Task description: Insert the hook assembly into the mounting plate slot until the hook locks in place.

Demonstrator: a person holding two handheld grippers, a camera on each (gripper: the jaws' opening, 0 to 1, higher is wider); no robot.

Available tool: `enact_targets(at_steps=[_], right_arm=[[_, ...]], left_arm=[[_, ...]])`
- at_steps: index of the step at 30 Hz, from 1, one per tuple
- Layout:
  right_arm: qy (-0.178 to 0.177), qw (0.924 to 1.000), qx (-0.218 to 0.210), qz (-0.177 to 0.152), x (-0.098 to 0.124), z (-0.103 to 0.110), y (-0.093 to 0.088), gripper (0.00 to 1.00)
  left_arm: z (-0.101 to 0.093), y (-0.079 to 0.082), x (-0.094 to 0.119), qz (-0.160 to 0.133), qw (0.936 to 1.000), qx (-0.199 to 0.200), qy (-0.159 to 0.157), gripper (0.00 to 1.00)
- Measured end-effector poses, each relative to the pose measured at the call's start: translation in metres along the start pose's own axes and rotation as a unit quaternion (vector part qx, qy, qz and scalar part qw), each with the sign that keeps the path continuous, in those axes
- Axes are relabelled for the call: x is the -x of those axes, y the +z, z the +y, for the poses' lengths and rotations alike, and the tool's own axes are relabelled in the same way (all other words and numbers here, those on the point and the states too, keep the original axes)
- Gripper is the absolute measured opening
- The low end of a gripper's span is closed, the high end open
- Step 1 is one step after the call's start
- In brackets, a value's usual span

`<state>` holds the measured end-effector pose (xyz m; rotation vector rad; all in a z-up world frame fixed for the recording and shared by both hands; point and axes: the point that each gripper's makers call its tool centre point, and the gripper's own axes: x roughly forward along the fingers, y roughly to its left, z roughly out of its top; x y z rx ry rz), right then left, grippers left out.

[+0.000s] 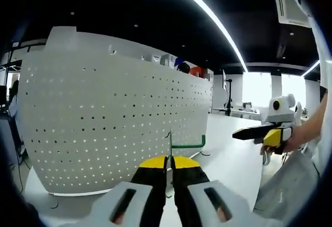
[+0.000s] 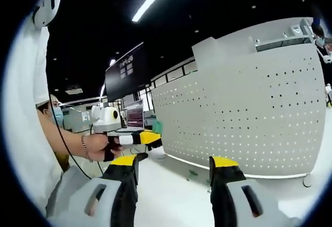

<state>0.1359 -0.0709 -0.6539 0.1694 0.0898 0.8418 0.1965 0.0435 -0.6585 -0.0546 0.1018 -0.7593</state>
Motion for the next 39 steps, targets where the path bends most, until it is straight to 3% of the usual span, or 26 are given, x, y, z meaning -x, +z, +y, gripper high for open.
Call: enact_targets(at_steps=[7,15,39], right_arm=[[0.023,0.9997,-0.006,-0.007,-0.022,0.013,0.003,0.5],[0.025,0.999,-0.025,-0.025,-0.04,0.017,0.008,0.44],[0.078,0.9961,-0.033,-0.023,-0.093,0.04,0.016,0.47]], left_arm=[[-0.002,0.0,-0.001,0.001,1.0,-0.002,-0.003,0.03],[-0.005,-0.002,0.002,-0.001,1.0,0.002,-0.001,0.03],[-0.001,-0.004,0.005,-0.006,1.0,0.007,0.004,0.03]])
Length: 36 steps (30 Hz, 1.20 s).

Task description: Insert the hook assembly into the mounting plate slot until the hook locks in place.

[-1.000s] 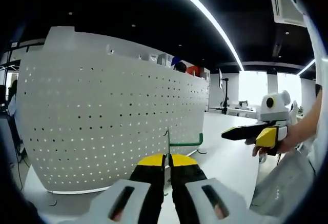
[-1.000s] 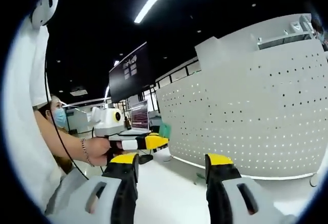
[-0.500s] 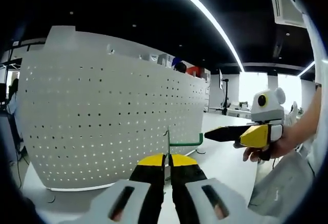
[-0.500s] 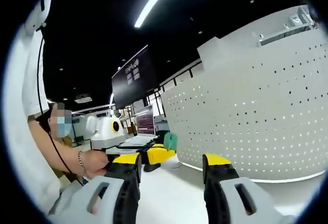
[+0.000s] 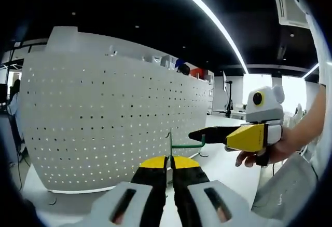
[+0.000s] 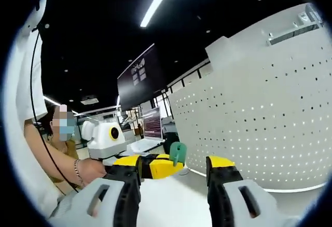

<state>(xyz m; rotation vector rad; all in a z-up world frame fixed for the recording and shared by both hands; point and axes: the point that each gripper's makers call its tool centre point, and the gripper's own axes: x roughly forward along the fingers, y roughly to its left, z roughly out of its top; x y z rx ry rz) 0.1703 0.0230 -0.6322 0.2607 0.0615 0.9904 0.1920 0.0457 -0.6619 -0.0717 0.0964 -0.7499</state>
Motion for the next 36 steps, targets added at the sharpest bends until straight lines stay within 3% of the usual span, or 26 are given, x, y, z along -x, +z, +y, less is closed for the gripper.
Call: enact_targets(at_steps=[9,21,29,36], right_arm=[[0.008,0.9999,-0.014,-0.001,-0.013,0.004,-0.002,0.43],[0.004,0.9997,-0.022,0.011,-0.018,0.003,-0.007,0.22],[-0.005,0.9998,-0.01,0.016,-0.019,0.003,-0.011,0.14],[-0.012,0.9998,-0.014,0.008,-0.019,0.001,-0.007,0.13]], left_arm=[[0.0,0.001,0.001,-0.002,1.0,0.0,0.003,0.03],[-0.004,0.001,-0.001,-0.003,1.0,0.003,0.002,0.03],[-0.007,0.002,-0.002,-0.005,1.0,0.006,0.0,0.03],[-0.009,0.001,-0.003,-0.003,1.0,0.006,0.0,0.03]])
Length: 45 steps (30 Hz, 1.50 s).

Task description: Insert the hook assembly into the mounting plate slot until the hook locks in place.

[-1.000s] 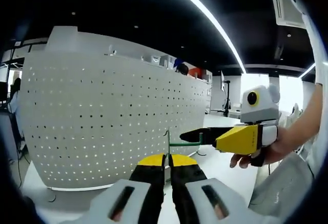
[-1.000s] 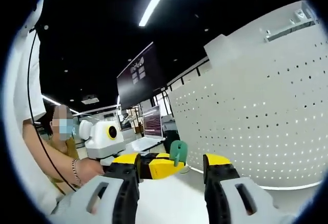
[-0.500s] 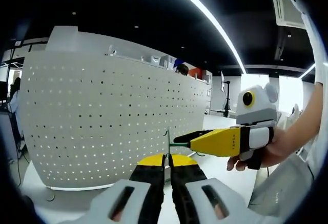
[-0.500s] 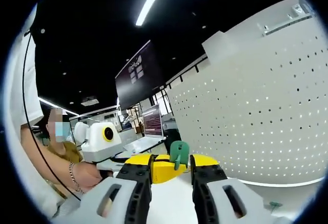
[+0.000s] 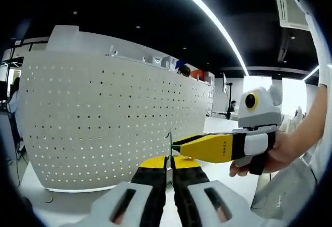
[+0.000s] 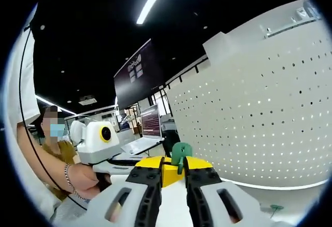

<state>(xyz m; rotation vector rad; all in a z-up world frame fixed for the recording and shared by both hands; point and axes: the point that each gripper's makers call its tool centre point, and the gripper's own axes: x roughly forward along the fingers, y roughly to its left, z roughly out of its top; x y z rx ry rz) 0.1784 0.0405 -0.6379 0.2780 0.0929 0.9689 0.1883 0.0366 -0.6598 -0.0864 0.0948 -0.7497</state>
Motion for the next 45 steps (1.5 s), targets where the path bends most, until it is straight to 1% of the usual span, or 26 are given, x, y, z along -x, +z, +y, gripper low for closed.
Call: enact_targets(at_steps=[3,10,12,14,17,25,27,30,31,38,43,45], right_arm=[[-0.008,1.0,0.004,0.0,0.001,-0.003,0.0,0.1],[-0.022,0.9997,-0.006,-0.003,0.003,-0.01,0.001,0.06],[-0.026,0.9996,-0.005,0.001,0.003,-0.011,0.0,0.04],[-0.029,0.9996,-0.004,-0.006,0.004,-0.011,0.002,0.02],[-0.036,0.9993,0.006,-0.007,0.005,-0.012,0.004,0.02],[-0.045,0.9989,-0.01,-0.01,0.007,-0.015,0.004,0.01],[-0.047,0.9989,-0.002,-0.009,0.008,-0.015,0.004,0.01],[-0.048,0.9988,-0.005,-0.008,0.008,-0.015,0.004,0.01],[-0.048,0.9988,0.002,-0.006,0.008,-0.015,0.003,0.01],[-0.05,0.9987,-0.01,-0.008,0.01,-0.016,0.003,0.0],[-0.047,0.9989,-0.01,-0.005,0.01,-0.016,0.003,0.0],[-0.044,0.9989,-0.013,-0.003,0.01,-0.015,0.002,0.0]], left_arm=[[-0.002,0.0,-0.001,0.0,1.0,0.0,-0.001,0.03],[-0.004,0.0,-0.003,0.0,1.0,0.001,-0.001,0.02],[-0.005,0.001,-0.004,-0.001,1.0,0.002,-0.001,0.02],[-0.005,0.003,-0.004,-0.004,1.0,0.008,-0.002,0.02],[-0.007,0.004,-0.006,-0.002,1.0,0.002,-0.001,0.02],[-0.008,0.003,-0.008,-0.001,1.0,0.003,-0.002,0.02],[-0.009,0.003,-0.008,-0.001,1.0,0.003,-0.002,0.02],[-0.009,0.003,-0.008,-0.001,1.0,0.003,-0.003,0.02],[-0.009,0.002,-0.008,0.0,1.0,0.002,-0.002,0.02],[-0.01,0.002,-0.009,0.002,1.0,0.005,-0.003,0.02],[-0.011,0.002,-0.01,0.003,1.0,-0.007,-0.002,0.04],[-0.011,0.001,-0.01,0.006,1.0,-0.005,-0.004,0.08]])
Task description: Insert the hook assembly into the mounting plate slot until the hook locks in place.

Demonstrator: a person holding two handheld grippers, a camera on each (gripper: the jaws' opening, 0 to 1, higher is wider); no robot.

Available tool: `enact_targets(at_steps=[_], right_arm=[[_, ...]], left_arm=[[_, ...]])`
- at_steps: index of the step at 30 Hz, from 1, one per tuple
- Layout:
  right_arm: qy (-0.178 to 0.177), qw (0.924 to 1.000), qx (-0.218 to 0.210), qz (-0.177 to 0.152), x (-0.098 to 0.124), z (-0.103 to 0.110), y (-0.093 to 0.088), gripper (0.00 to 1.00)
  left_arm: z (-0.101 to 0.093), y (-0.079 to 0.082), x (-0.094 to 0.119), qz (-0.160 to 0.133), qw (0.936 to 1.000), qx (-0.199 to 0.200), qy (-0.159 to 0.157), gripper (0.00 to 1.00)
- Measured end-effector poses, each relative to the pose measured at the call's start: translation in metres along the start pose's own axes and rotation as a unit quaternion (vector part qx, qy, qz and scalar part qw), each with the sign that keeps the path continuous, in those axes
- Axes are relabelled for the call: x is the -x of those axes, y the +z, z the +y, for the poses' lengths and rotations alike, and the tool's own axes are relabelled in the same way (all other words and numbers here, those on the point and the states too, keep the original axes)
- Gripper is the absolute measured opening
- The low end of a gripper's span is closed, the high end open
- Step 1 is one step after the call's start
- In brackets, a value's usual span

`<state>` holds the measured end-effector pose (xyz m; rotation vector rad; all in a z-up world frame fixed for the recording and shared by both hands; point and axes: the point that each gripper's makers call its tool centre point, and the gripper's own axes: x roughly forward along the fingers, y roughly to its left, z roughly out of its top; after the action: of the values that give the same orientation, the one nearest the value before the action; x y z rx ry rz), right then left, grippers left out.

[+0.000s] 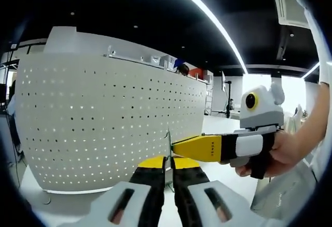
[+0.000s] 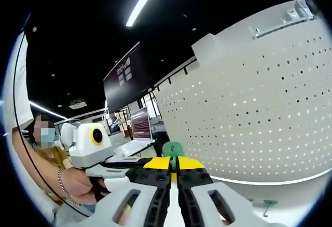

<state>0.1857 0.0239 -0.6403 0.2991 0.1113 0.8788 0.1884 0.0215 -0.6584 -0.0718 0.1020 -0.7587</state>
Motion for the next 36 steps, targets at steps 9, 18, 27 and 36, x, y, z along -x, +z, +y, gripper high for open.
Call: enact_targets(at_steps=[9,18,27,36], right_arm=[[-0.001,1.0,0.001,0.005,0.001,0.0,-0.004,0.0],[0.001,0.9999,0.002,0.011,0.002,0.0,-0.005,0.0],[-0.021,0.9995,0.021,0.014,0.006,-0.006,-0.002,0.0],[-0.169,0.9811,0.09,0.027,0.032,-0.055,0.009,0.0]], left_arm=[[0.001,-0.015,-0.004,0.027,0.9995,0.017,-0.004,0.53],[0.004,-0.029,-0.007,0.056,0.9981,0.024,0.005,0.9],[0.001,-0.033,-0.007,0.067,0.9976,0.019,0.001,0.88],[0.004,-0.034,-0.006,0.07,0.9974,0.016,0.005,0.88]])
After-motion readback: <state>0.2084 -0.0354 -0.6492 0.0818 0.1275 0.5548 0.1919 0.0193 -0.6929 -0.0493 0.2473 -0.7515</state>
